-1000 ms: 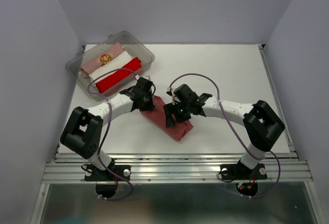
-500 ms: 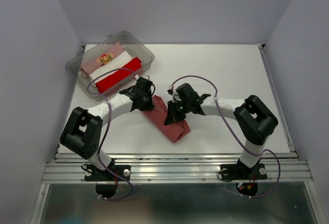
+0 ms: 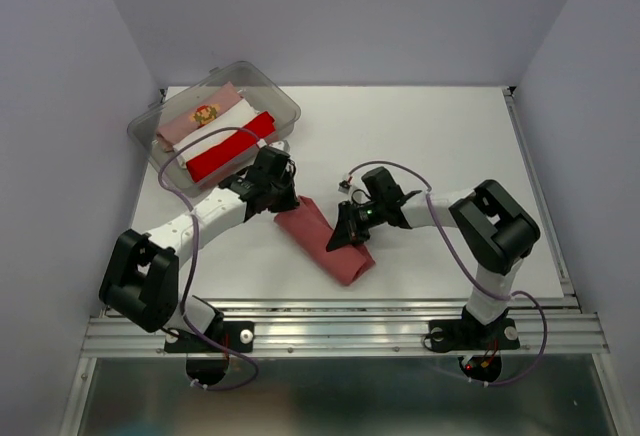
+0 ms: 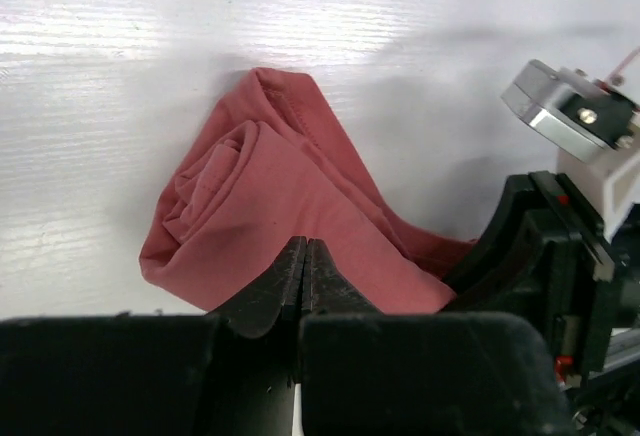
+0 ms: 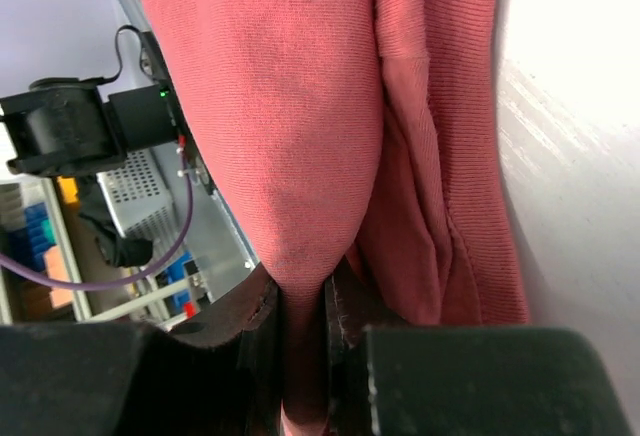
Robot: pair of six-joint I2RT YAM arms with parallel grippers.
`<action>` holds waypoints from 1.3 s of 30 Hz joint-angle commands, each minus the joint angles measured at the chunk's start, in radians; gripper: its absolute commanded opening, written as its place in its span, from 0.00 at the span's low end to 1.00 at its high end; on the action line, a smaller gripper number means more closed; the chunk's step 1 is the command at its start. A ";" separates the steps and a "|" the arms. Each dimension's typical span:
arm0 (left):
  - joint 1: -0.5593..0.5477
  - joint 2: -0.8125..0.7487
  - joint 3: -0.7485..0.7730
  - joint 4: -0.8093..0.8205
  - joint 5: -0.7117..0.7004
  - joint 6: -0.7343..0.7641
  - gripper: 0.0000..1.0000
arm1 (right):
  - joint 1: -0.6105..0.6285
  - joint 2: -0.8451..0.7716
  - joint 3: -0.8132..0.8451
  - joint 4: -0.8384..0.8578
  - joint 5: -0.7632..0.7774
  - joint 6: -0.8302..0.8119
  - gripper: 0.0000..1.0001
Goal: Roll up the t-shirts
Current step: Roll the T-shirt to the center of the board.
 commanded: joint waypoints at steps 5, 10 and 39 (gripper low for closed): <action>-0.013 -0.058 -0.046 0.036 0.064 0.008 0.04 | -0.031 0.061 -0.005 0.073 -0.091 0.028 0.01; -0.014 -0.006 -0.095 0.054 0.046 -0.029 0.01 | -0.040 0.067 -0.017 0.073 -0.062 0.031 0.01; -0.014 0.062 -0.063 0.098 0.030 -0.034 0.00 | 0.121 -0.310 -0.013 -0.401 0.381 -0.204 0.76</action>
